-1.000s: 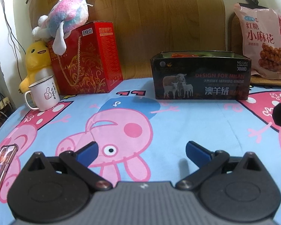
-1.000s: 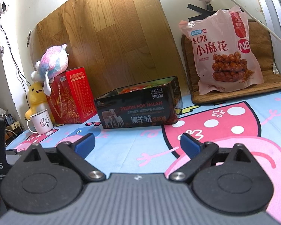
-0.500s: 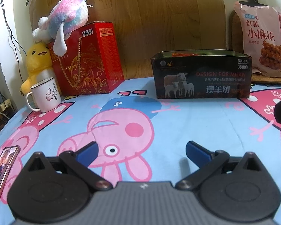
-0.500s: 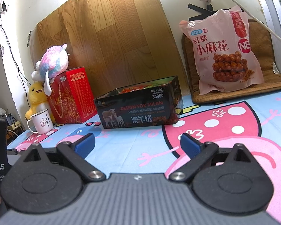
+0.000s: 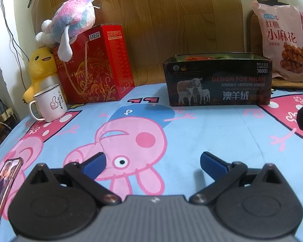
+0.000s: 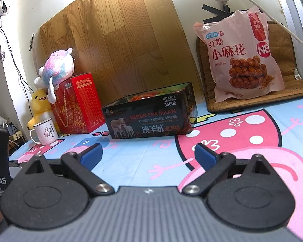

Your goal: Organize snacks

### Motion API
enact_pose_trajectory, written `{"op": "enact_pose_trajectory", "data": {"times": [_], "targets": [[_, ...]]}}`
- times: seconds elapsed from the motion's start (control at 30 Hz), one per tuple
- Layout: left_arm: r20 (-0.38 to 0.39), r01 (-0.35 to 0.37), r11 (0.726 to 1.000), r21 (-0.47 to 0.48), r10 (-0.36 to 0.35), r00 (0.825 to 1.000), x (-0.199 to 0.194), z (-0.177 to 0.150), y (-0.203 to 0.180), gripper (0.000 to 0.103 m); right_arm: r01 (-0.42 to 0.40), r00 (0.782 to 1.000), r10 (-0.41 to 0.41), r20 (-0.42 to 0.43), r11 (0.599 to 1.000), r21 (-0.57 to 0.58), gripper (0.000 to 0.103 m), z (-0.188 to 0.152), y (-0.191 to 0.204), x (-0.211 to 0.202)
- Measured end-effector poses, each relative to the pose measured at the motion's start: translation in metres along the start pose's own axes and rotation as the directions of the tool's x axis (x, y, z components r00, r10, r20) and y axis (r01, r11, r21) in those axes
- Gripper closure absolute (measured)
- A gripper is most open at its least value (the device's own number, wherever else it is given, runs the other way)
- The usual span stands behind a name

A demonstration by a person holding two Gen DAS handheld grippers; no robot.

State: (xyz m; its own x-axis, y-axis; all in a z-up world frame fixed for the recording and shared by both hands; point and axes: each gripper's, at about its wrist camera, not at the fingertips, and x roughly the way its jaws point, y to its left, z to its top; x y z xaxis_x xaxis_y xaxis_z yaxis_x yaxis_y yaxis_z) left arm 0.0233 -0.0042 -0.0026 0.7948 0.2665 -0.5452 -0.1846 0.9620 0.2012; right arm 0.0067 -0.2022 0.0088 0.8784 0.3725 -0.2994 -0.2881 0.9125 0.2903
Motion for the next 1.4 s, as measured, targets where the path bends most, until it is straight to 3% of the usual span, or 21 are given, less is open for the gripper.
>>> {"op": "enact_pose_trajectory", "data": {"times": [1.4], "targets": [[0.01,-0.005,1.0,0.028,0.005,1.0,-0.0015,-0.0005,-0.0027,0.0,-0.004,1.0,0.004,0.002,1.0,0.001,0.004,0.0004,-0.0002,-0.0004]]}}
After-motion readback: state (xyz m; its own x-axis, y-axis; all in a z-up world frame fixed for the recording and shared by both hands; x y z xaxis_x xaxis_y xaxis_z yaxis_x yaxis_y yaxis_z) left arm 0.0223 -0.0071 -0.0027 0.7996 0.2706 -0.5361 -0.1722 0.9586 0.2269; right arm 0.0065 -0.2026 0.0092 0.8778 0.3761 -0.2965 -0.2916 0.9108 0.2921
